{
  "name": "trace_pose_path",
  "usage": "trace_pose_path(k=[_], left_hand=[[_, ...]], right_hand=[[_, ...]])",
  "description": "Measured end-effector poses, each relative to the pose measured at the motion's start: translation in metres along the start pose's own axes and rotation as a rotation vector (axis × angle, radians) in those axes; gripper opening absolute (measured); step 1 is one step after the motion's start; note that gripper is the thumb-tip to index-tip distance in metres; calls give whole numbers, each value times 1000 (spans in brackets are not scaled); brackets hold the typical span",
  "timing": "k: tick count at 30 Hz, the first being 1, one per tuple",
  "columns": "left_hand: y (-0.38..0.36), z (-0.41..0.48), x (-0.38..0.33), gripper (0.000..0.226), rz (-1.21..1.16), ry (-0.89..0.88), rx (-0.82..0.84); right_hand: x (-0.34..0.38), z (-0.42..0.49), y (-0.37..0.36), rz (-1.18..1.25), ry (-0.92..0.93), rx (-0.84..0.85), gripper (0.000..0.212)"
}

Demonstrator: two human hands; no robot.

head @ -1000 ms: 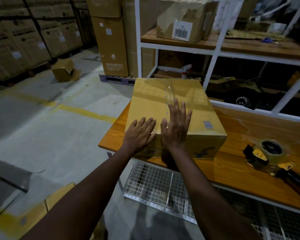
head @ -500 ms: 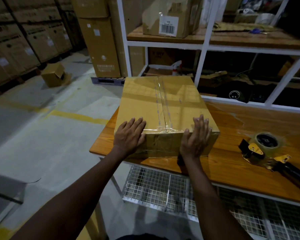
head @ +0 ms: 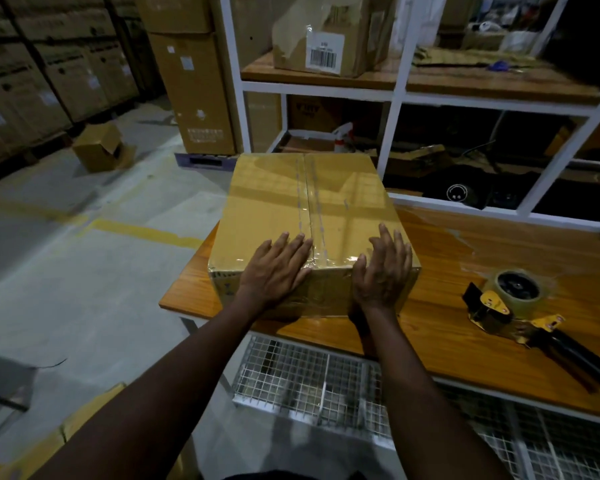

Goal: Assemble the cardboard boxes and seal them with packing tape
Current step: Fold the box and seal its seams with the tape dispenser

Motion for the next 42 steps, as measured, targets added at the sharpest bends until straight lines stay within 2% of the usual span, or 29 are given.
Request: trace_pose_path(k=[5,9,13,15,17,19,21,26,31,37,40,42], left_hand=[[1,-2,1,60,-28,56,8],[4,4,3,63,-26,168,-6],[4,22,-21,68,-3,133,41],[0,33,-40,69,-11,134,81],[-4,39,-52,68,-33,169,117],[-8,40,-55,66,-41,207,128],[-12,36,-53,66,-33,225,137],[-15,33,-50,66,-31,309,120],[-8,30,-49,65,-6,417,92],[-2,26,-49,66,78,503,108],[-5,22,-49,69,101,563,151],[-7,19,-49,72,102,601,168]], right_hand=[[-7,-7,15,53,-72,-50,33],[-2,-4,31,186,-220,-32,29],[-5,43,48,238,-217,-48,19],[-26,70,40,220,-269,59,20],[-54,77,12,243,-356,337,19],[-70,67,-13,298,-334,629,15],[-81,55,-22,401,-282,783,11],[-92,42,-23,577,-217,832,12],[-100,33,-22,570,-200,842,26],[-99,26,-17,589,-30,967,43],[-97,22,-18,694,-22,1110,57],[-96,20,-19,785,-109,1262,56]])
Point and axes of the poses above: each hand's wrist, its own z-axis towards the middle knuckle, its own y-axis out of the back of the hand, x = y × z, the point moved 10 cm from there along z, towards the middle knuckle, and after that the axes turned 13 degrees about -x, right-handed, at the moved point
